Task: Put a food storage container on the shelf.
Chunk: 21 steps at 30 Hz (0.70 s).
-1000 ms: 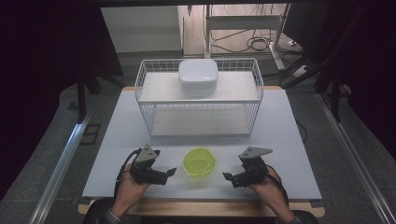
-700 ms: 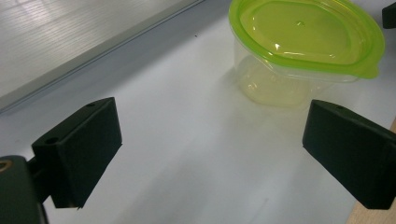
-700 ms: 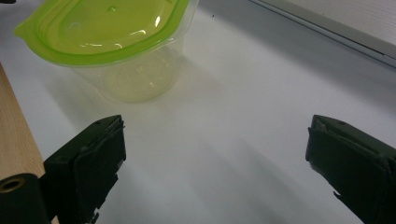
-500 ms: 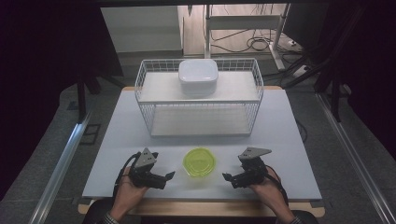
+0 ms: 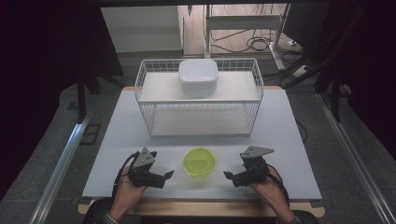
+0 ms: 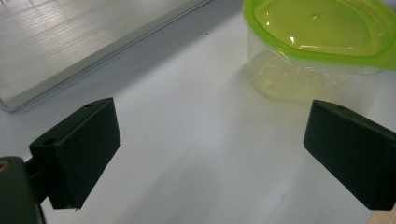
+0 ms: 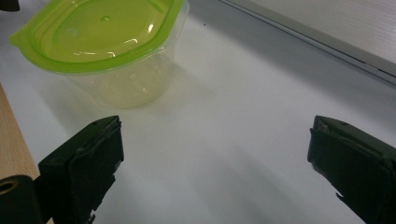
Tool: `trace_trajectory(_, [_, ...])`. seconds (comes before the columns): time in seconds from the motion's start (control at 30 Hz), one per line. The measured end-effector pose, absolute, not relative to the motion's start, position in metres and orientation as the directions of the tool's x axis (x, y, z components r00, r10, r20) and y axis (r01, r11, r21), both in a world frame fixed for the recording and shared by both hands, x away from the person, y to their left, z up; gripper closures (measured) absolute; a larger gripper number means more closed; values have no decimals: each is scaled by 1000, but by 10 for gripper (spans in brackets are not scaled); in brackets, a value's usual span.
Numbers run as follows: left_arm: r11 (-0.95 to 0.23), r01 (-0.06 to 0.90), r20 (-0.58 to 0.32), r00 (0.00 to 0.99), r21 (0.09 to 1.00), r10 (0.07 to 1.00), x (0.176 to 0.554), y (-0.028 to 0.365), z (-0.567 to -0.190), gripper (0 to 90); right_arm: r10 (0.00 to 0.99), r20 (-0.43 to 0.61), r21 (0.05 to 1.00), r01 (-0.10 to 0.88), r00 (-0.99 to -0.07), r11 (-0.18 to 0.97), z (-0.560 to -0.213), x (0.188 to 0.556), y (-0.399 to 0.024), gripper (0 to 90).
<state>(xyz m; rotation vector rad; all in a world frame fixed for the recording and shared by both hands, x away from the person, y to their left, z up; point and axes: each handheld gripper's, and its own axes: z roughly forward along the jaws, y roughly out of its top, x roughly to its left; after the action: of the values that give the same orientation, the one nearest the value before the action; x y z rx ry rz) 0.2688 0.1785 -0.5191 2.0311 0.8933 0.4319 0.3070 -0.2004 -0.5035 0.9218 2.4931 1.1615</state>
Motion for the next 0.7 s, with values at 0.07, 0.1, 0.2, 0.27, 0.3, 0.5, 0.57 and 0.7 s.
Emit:
trace_trajectory(0.07, [-380,432,-24,685,818,728,269,179,-519,37,635,51,760,442,-771,476,-503,307,-201,40])
trace_trajectory(0.1, [-380,432,-24,685,818,728,269,179,-519,37,635,51,760,442,-771,476,-503,307,-201,40])
trace_trajectory(0.2, [-385,432,-21,687,815,727,269,180,-520,38,635,55,759,445,-771,475,-502,308,-201,41])
trace_trajectory(0.27, [-384,432,-23,688,816,725,270,180,-520,39,633,65,758,451,-772,472,-501,308,-200,42])
trace_trajectory(0.3, [-384,431,-23,689,817,725,270,180,-520,40,632,69,757,452,-772,471,-501,308,-200,43])
trace_trajectory(0.5, [-381,425,-20,689,821,725,270,180,-520,39,622,78,764,447,-779,465,-496,310,-198,44])
trace_trajectory(0.57, [-377,427,-26,690,822,723,270,180,-520,38,618,89,769,448,-781,455,-495,312,-197,45])
trace_trajectory(0.7, [-375,426,-28,691,823,723,270,180,-520,37,619,121,769,467,-776,436,-492,315,-196,48])
